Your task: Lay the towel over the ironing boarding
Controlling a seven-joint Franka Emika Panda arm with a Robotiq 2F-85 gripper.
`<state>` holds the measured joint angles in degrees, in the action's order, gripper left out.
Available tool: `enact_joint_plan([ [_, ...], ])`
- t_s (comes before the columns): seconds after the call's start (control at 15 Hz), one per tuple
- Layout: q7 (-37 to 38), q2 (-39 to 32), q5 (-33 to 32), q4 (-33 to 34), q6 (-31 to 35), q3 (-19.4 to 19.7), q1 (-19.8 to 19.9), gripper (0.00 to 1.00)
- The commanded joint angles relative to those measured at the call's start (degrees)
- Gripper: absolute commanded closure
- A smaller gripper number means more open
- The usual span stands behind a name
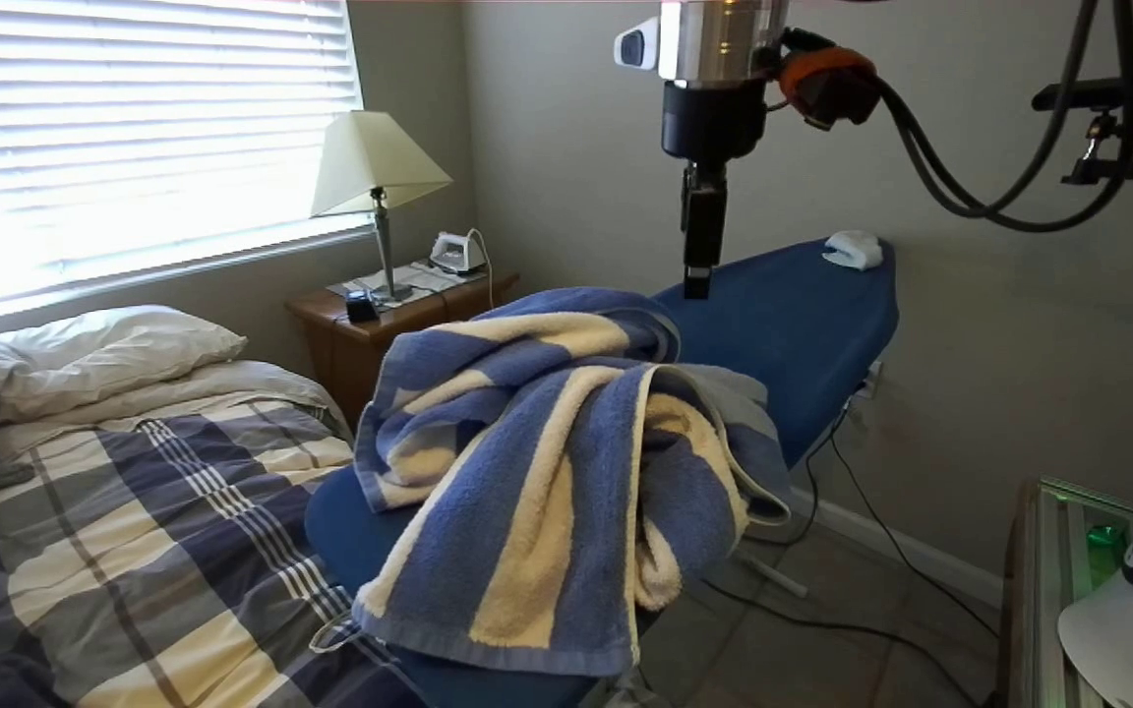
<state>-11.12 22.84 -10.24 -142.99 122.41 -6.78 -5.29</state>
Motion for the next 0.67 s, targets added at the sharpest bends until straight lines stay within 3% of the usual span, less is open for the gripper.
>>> enact_joint_plan([
  [0.0,-1.06,-0.01,-0.51,-0.57,-0.43,0.26,-1.65,0.0],
  [0.4,-1.02,-0.06,-0.44,-0.77,-0.42,0.44,-2.09,0.0],
  [0.6,-8.33,-0.29,-0.38,-3.05,-1.54,-0.37,-5.35,0.0],
])
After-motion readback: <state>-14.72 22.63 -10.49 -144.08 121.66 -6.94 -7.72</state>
